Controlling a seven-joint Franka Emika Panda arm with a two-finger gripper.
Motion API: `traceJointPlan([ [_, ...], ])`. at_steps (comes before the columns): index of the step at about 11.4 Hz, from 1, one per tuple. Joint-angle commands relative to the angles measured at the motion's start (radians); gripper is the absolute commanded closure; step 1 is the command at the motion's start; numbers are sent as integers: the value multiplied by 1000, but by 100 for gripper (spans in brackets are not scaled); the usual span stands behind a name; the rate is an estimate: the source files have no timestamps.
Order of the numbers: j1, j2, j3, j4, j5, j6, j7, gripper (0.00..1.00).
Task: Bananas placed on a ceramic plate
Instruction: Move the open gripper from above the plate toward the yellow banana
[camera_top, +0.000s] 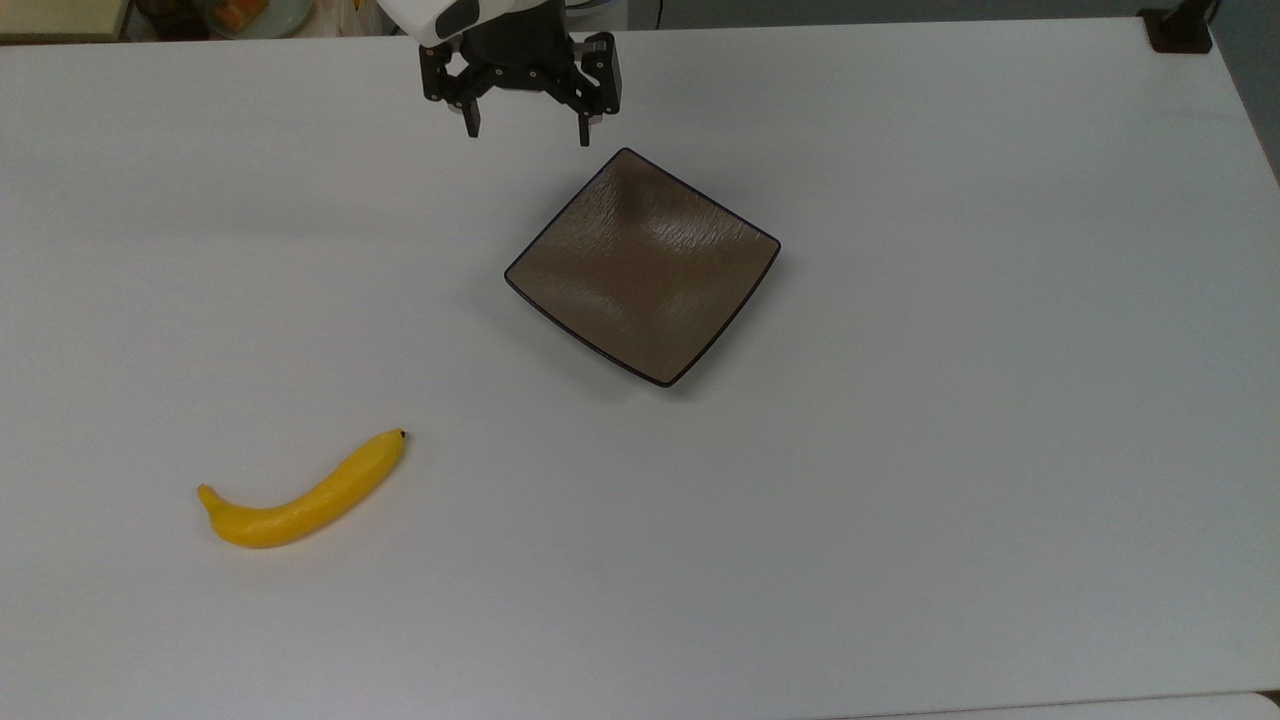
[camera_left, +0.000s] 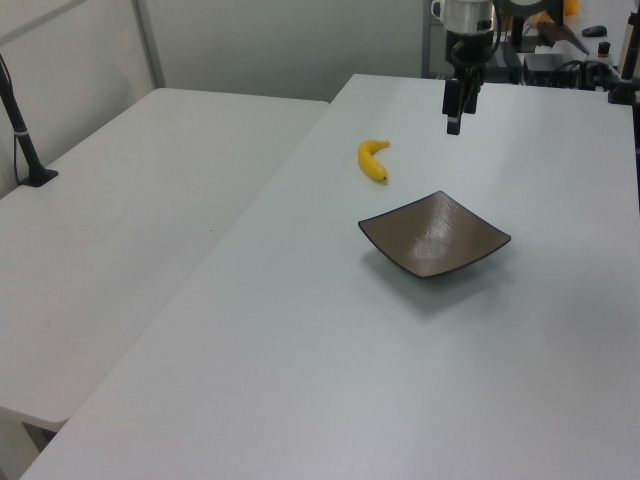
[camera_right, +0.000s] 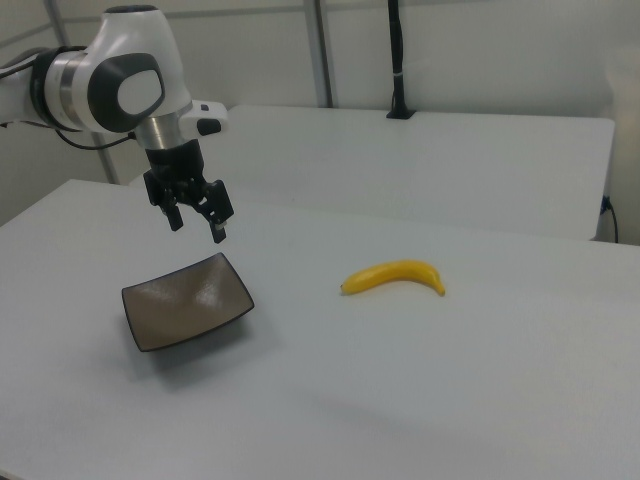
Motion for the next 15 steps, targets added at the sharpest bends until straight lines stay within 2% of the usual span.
traceJointPlan([
  [1,18,-37,-16,-34,2,-20,-4,0],
  [8,10,-27,-16,-29,8,4,70,0],
  [12,-42,19,-17,-22,91,229,269,0],
  [13,-57,56,-17,-22,101,316,330,0],
  [15,-77,99,-19,-17,92,383,391,0],
])
